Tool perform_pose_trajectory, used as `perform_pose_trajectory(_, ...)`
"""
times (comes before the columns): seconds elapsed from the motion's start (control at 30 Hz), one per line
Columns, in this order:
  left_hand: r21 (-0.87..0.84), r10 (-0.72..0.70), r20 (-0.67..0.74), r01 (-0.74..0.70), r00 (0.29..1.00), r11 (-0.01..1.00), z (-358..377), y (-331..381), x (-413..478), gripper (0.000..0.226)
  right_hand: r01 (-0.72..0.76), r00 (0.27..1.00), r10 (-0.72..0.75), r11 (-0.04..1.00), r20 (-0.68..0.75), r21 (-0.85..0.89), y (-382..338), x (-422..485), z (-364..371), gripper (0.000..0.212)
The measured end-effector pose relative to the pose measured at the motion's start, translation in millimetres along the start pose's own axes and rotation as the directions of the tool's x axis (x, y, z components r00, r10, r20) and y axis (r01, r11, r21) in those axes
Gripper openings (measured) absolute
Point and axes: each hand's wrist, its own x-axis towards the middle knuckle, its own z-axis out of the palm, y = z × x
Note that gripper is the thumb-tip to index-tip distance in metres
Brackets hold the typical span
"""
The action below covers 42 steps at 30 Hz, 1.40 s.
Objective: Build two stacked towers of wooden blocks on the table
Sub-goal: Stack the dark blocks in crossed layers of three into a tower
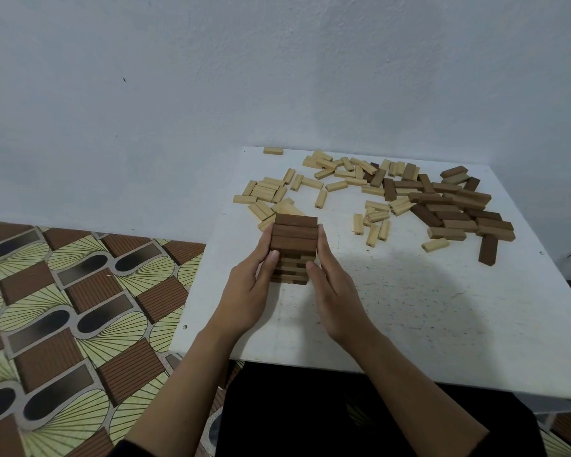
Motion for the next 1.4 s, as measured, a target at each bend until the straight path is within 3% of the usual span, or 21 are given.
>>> perform_pose_trajectory(0.33,-0.043,-0.075,-0.002,0.075,0.997,0.996,0,7,-5,0.048,0.000,0.999,0.003,0.998,-0.041,0.062,4,0,-2,0.056)
perform_pose_trajectory(0.5,-0.125,-0.139,-0.036,0.133,0.990,0.983,-5,-3,-4,0.055,-0.004,0.982,0.035,0.986,-0.183,0.167,6,-2,-9,0.045)
perform_pose_trajectory(0.63,-0.154,-0.176,-0.068,0.164,0.982,0.974,-10,-13,-10,0.052,-0.040,0.964,0.064,0.994,-0.257,0.100,15,-5,-18,0.035)
perform_pose_trajectory(0.83,0.085,-0.143,-0.195,0.162,0.970,0.983,-11,-14,-22,0.024,-0.021,0.968,-0.003,0.995,-0.252,-0.093,26,-13,-28,0.026)
perform_pose_trajectory(0.93,0.100,-0.137,-0.257,0.167,0.957,0.981,-16,-14,-29,0.015,0.023,0.964,-0.057,0.991,-0.261,-0.130,30,-20,-38,0.022)
perform_pose_trajectory(1.17,0.103,-0.118,-0.116,0.130,0.986,0.986,-16,5,-43,0.022,0.021,0.958,-0.028,0.999,-0.285,-0.026,31,-26,-57,0.014)
perform_pose_trajectory(1.4,0.064,-0.006,0.182,-0.006,0.983,0.998,24,43,-47,0.020,0.015,0.951,-0.016,1.000,-0.309,-0.007,39,-48,-88,0.012)
